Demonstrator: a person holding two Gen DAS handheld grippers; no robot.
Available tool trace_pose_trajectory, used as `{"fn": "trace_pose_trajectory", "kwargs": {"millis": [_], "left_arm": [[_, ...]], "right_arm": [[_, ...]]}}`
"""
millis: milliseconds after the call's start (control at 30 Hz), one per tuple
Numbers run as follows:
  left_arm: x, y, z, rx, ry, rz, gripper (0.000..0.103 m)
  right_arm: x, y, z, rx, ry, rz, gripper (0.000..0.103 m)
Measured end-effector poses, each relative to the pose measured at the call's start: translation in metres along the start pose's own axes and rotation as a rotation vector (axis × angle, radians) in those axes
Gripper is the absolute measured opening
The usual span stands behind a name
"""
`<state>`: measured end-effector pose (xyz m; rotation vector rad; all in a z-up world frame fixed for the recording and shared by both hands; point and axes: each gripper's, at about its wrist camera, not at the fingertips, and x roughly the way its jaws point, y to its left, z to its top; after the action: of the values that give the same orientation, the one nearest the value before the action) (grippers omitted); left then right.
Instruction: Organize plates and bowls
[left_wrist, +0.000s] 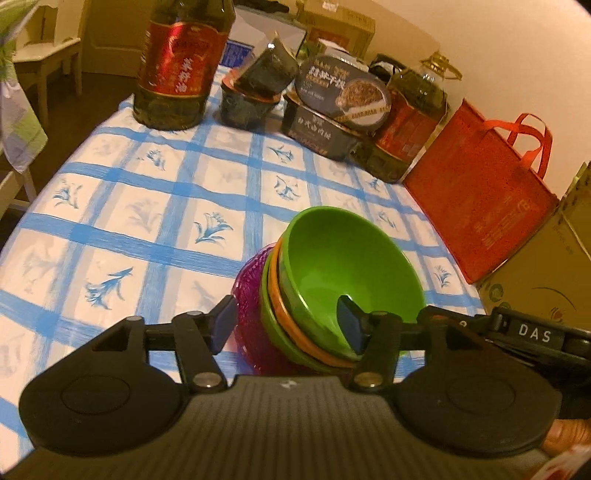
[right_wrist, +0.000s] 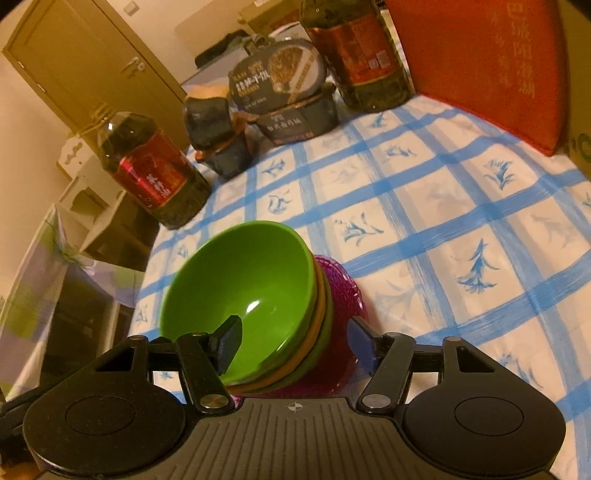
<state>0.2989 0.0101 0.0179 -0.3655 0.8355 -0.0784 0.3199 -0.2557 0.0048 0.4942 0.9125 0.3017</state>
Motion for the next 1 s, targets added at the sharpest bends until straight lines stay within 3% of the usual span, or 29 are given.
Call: {"fn": "trace_pose_trajectory", "kwargs": {"millis": [333,533,767,1000], "left_arm": [[-0.041,0.002,-0.038,0.016,-0.045,0.037,0.076],[-0.06,0.0,-0.066,0.041,-0.07,0.077,0.08],[-0.084,-0.012,-0.096,0.145,-0.124,0.137,0.082],[-0.103,-0.019,-0.121,0.18,-0.118,0.161,0.088]], "right_arm": [[-0.033,-0.004,-0.038,-0.001,-0.016,-0.012,0.067],[-0.052,-0.002,-0.07,-0.067,-0.036,-0.043,0.07],[-0.073,-0.001,-0.105,-0.132,-0.063,-0.066,0.073],[-0.094,0.007,-0.136,-0.216,-0.097,-0.108,0.074]]}}
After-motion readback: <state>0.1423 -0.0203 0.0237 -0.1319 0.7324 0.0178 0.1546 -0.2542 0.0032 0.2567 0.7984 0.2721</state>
